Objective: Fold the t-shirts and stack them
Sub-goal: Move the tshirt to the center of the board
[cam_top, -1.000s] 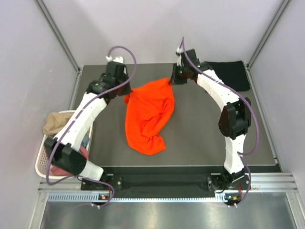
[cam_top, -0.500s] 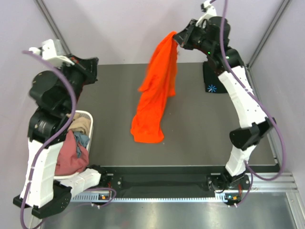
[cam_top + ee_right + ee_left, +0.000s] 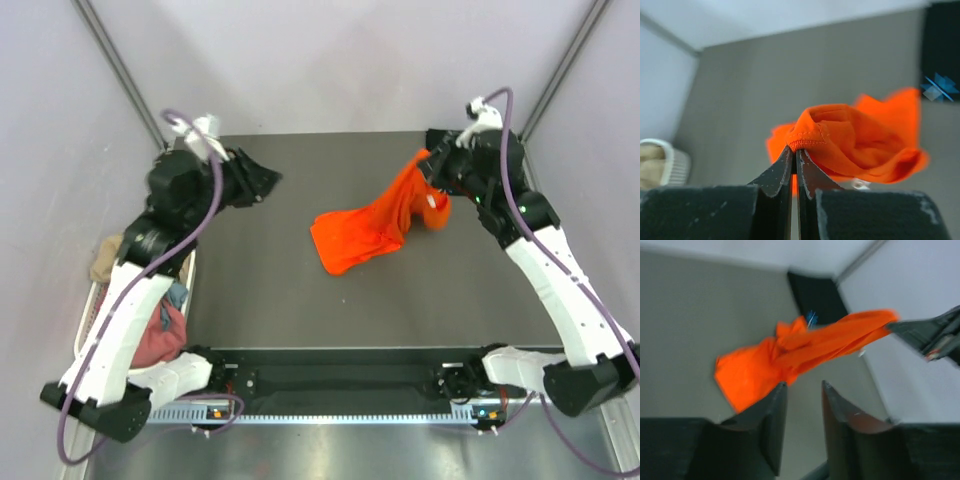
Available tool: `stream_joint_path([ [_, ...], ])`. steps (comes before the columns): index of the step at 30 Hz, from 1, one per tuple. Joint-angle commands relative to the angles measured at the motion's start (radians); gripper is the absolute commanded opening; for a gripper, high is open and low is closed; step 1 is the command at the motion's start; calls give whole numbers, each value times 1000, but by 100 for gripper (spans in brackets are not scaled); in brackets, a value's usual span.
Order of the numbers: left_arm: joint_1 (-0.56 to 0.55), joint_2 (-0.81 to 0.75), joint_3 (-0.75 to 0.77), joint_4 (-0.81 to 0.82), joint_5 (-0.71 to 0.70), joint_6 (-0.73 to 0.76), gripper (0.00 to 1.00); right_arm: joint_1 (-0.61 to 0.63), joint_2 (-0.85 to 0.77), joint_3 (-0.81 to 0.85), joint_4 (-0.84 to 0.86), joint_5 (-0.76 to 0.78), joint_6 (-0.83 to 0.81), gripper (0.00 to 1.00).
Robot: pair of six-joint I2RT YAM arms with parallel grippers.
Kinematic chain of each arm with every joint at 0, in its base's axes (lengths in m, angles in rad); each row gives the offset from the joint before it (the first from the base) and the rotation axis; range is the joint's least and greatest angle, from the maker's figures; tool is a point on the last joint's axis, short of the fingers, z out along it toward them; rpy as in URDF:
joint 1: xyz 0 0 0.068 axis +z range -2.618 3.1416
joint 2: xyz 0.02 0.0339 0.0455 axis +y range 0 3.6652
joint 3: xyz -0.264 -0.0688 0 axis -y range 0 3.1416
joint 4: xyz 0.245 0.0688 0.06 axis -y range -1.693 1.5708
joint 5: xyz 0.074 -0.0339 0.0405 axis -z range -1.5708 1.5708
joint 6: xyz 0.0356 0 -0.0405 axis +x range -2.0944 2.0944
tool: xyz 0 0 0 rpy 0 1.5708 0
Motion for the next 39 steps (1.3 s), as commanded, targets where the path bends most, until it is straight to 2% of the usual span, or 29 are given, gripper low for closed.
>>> stream_joint_path([
  [1,-16,38,-137,-69,106,-70,46,-88,-160,-163,-81,174,7,0],
  [4,-51,87,-251,-67,84,-61,57,-177,-226,-287,-164,243,55,1],
  [7,-56,165,-323,-75,49,-73,60,-238,-258,-367,-259,301,60,1],
  [11,-56,342,-336,-61,52,-72,61,-289,-275,-444,-377,419,113,1],
  [14,-56,469,-285,-46,83,-41,62,-324,-251,-452,-399,377,161,9],
  [15,-56,504,-264,-47,93,-33,63,-331,-225,-447,-399,359,164,18],
  [16,-56,575,-224,-47,98,-24,63,-337,-206,-441,-396,340,155,22],
  [17,-56,610,-202,-54,97,-6,63,-341,-170,-421,-394,313,141,33],
  [19,-54,700,-146,-64,80,10,64,-347,-121,-397,-352,248,46,46],
  [20,-54,724,-130,-67,71,25,64,-349,-55,-351,-341,132,0,59],
  [21,-54,745,-106,-60,64,33,64,-346,-18,-323,-328,65,-79,64],
  [23,-54,791,-81,-52,54,48,65,-335,80,-245,-325,-70,-120,75],
  [24,-51,804,-64,-49,49,51,65,-323,111,-223,-324,-89,-129,77],
  [26,-46,831,-50,-35,55,51,65,-276,212,-167,-298,-155,-161,79],
  [28,-34,854,-46,-6,73,48,64,-208,284,-99,-284,-149,-179,79],
  [32,-17,897,-26,22,142,39,60,-121,497,18,-269,-133,-197,73],
  [35,-13,928,6,26,150,42,56,-96,594,100,-290,-145,-186,69],
  [39,1,965,49,28,173,48,54,-47,619,136,-313,-146,-184,67],
])
